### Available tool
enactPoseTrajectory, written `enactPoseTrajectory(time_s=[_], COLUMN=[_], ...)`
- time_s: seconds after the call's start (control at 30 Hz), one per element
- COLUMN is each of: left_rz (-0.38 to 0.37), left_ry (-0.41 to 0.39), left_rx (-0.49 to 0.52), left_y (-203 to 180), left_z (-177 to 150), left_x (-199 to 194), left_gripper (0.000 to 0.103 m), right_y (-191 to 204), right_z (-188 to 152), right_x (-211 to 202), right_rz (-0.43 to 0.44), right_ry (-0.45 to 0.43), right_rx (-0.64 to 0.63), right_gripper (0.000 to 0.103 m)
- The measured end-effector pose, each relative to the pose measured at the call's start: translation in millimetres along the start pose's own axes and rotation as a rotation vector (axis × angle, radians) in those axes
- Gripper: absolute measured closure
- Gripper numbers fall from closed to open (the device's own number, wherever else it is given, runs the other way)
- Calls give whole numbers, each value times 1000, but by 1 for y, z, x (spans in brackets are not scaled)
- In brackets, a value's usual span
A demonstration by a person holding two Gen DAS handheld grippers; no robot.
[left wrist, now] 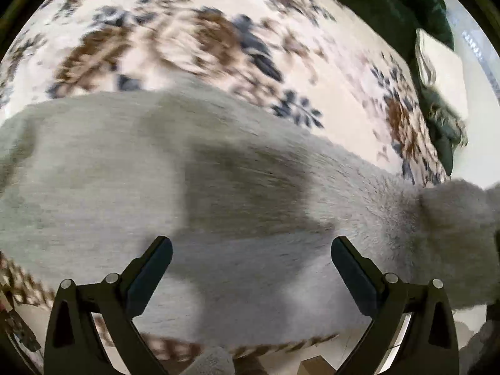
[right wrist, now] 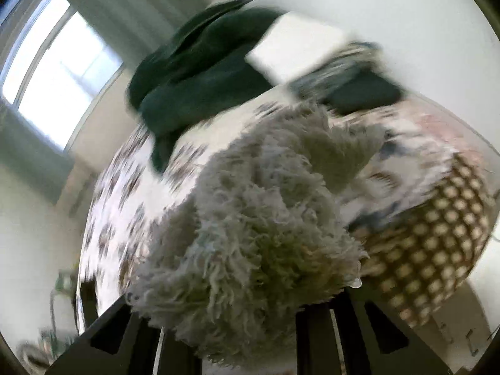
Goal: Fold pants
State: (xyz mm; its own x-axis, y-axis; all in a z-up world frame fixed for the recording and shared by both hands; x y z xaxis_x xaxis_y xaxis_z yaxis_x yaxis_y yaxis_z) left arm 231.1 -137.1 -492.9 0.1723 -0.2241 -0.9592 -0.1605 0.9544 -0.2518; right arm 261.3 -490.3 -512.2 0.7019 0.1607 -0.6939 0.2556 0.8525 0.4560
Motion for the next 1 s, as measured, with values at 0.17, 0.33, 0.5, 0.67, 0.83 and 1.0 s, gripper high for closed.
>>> enactPoseTrajectory(time_s=[0.17, 0.33, 0.5, 0.67, 0.83, 1.0], left_rz=[27, 65, 38, -62, -80, -82], left_ry=[-14, -29, -43, -41, -10, 89], left_rx=[-44, -56, -49, -15, 63, 148], left_y=[52, 112, 124, 81, 24, -10], left_z=[7, 10, 17, 38, 62, 62], left_x=[-13, -16, -22, -18, 31, 90], left_gripper=[0, 0, 0, 0, 0, 76], right_y=[104, 161, 166, 133, 47, -11], right_z=[-85, -177, -214, -164, -111, -91], right_x=[65, 141, 145, 84, 72, 121], right_rz=[53, 19, 44, 140, -105, -106], right_ry=[175, 386, 535, 424, 386, 467], right_rx=[-164, -332, -299, -68, 44, 105], right_gripper=[86, 84, 51, 19, 19, 19])
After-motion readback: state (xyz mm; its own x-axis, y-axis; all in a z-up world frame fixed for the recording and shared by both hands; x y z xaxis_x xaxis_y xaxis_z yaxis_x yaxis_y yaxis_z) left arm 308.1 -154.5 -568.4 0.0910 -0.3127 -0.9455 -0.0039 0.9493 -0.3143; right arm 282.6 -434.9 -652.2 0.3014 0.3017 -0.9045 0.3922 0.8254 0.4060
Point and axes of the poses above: each gripper's, at about its wrist camera, not at the fingertips, and x roughly the way its jaws point, y to its left, z to its top, the point moved 5 cm from there along x, roughly the way its jaws point, and after that the axes turned 5 degrees about -x, right-handed, at the moved point
